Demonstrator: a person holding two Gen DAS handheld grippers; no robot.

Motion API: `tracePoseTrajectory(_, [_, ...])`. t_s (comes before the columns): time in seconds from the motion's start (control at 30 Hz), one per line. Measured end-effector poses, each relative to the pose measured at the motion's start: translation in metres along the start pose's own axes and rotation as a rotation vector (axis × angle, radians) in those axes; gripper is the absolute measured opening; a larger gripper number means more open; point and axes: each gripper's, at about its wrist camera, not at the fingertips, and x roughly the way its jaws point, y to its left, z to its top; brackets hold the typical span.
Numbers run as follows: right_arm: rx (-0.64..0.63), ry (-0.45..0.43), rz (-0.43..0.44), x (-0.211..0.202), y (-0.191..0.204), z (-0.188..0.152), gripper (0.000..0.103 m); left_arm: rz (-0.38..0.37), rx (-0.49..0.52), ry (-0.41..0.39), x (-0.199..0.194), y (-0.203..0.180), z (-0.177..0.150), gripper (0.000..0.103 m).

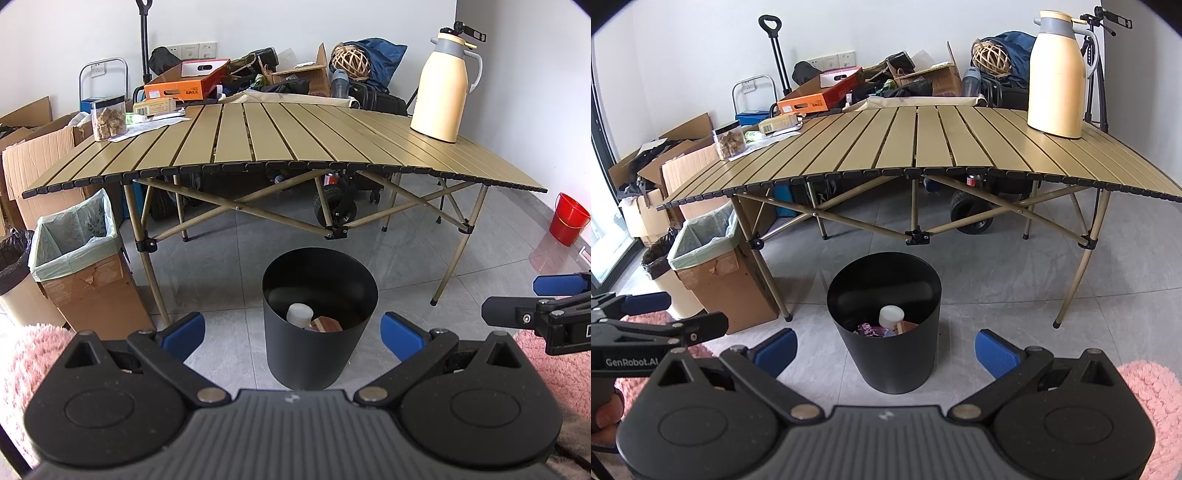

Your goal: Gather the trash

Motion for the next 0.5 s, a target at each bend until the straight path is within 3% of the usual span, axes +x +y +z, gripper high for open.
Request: tracePoseTrajectory(0.5, [-0.004,-0.006,-0.004,-0.0013,-0.0001,0.0014,0.103,0.001,0.003,-0.001,-0.0004,-0.0002,0.0013,0.103])
